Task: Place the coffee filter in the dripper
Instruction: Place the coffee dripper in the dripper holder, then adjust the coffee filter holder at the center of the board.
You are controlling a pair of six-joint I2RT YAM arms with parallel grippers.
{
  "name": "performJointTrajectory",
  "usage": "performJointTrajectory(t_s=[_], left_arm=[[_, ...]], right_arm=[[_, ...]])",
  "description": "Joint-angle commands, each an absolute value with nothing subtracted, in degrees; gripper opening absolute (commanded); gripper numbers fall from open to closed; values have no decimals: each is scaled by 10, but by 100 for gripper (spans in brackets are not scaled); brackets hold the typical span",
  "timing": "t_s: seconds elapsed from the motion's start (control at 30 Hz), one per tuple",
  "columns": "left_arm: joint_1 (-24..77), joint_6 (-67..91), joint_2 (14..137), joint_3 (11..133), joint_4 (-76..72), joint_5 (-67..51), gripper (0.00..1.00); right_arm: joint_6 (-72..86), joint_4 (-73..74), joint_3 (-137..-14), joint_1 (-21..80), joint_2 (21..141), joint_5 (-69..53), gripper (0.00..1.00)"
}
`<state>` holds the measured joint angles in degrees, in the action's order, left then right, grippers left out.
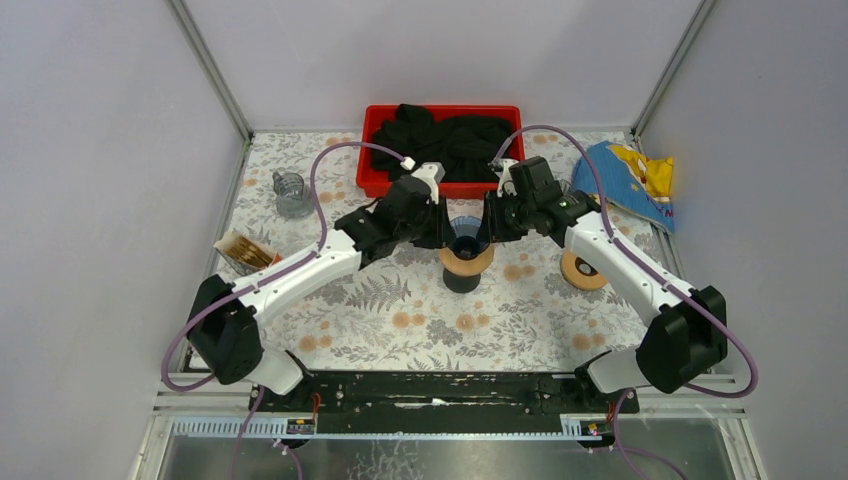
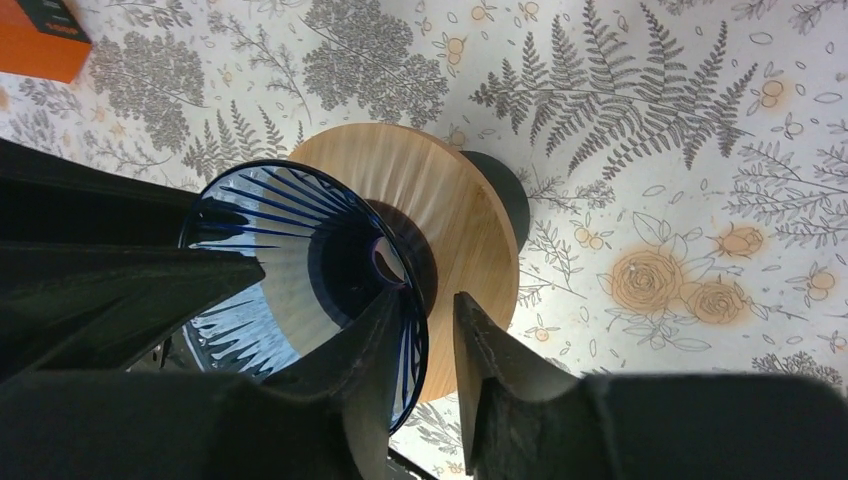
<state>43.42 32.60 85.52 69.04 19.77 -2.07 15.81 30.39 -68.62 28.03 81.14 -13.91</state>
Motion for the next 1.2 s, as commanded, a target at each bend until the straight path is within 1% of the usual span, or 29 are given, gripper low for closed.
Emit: performJointTrajectory(t_s=[0.0, 0.07, 0.17, 0.33, 0.47, 0.63, 0.83, 1.0, 1.07, 1.17], left_arm=[[437, 316, 833, 716, 202, -7, 36], [437, 317, 827, 722, 203, -3, 43], [437, 315, 811, 725, 203, 8, 49], [436, 311, 781, 722, 210, 37, 62], [432, 309, 750, 708, 221, 76, 70], [408, 309, 701, 681, 239, 126, 81], [350, 310, 653, 650, 267, 161, 86], [299, 314, 636, 630, 290, 185, 87], [271, 320, 632, 618, 291, 182, 88], [238, 330, 629, 606, 300, 187, 88]], right_arm=[[147, 337, -728, 287, 810, -116, 36], [147, 337, -742, 287, 806, -118, 41], [150, 336, -759, 287, 797, -129, 47], [153, 334, -774, 287, 785, -143, 55], [153, 322, -760, 287, 763, -142, 62], [146, 300, -720, 287, 718, -111, 76], [129, 281, -675, 287, 668, -53, 90], [110, 263, -644, 287, 634, -14, 98], [105, 258, -629, 287, 620, 1, 100], [104, 247, -606, 287, 589, 22, 99]])
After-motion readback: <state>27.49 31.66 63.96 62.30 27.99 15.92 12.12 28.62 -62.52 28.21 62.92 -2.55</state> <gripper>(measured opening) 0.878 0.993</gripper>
